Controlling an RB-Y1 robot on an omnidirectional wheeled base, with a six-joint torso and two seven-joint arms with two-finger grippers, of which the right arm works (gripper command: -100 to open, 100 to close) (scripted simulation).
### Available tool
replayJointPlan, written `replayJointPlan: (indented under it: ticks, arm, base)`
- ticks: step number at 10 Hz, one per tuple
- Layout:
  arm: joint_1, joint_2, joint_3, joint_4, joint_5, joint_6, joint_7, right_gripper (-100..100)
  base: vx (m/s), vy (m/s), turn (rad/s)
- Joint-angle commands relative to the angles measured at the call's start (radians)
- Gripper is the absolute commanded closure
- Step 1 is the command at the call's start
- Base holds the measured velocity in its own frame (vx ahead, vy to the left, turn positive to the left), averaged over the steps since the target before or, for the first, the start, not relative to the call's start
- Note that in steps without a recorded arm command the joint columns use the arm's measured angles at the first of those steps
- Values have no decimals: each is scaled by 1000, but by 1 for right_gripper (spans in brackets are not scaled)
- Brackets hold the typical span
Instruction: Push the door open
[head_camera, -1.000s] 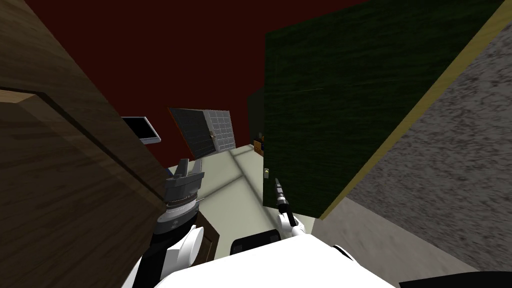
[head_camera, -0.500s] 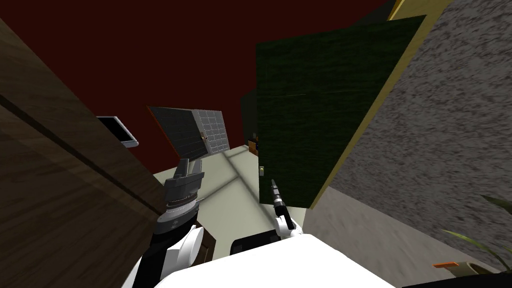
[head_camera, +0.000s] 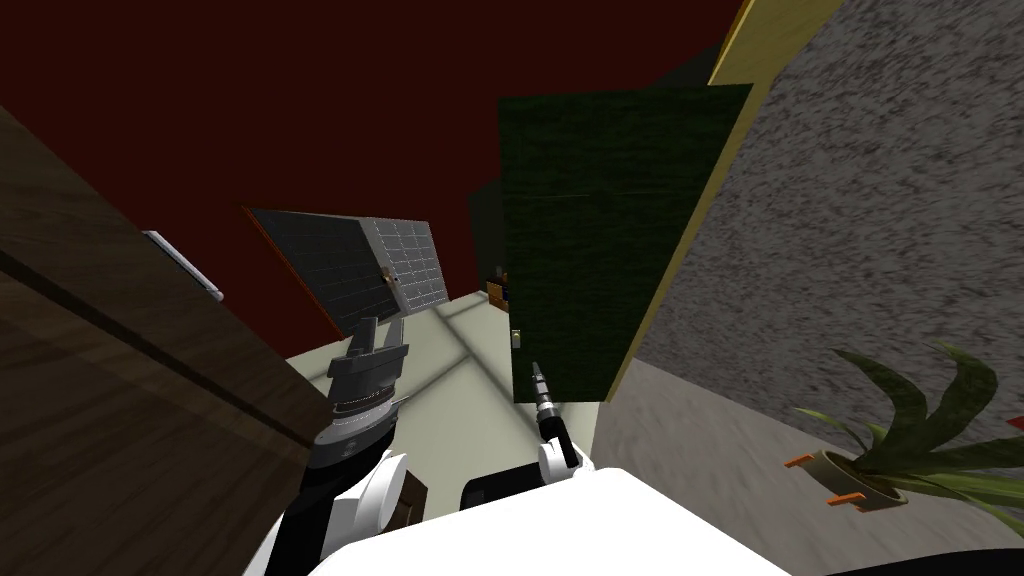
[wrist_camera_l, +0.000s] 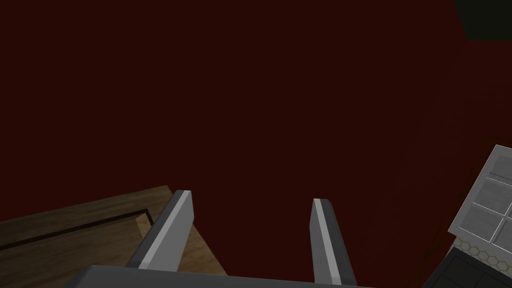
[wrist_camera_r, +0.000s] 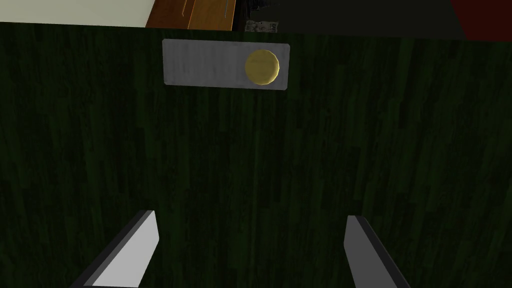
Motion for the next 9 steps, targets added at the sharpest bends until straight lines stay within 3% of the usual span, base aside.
replayJointPlan:
  ticks: [1, 2, 3, 4, 7, 9]
  arm:
    - [1, 23, 38, -4, -18, -1, 8, -100]
    - [4, 35, 52, -9, -25, 0, 12, -100]
    - [-1, 27, 43, 9, -19, -9, 5, -100]
    - [-5, 6, 41, 14, -19, -12, 3, -100]
    - [-14, -28, 31, 20, -18, -10, -1, -100]
    - [-19, -36, 25, 23, -18, -9, -4, -100]
  base:
    - [-67, 83, -186]
    - [-54, 121, -173]
    - [-22, 60, -31]
    - [99, -28, 19]
    - [210, -47, 24]
    - [255, 25, 17]
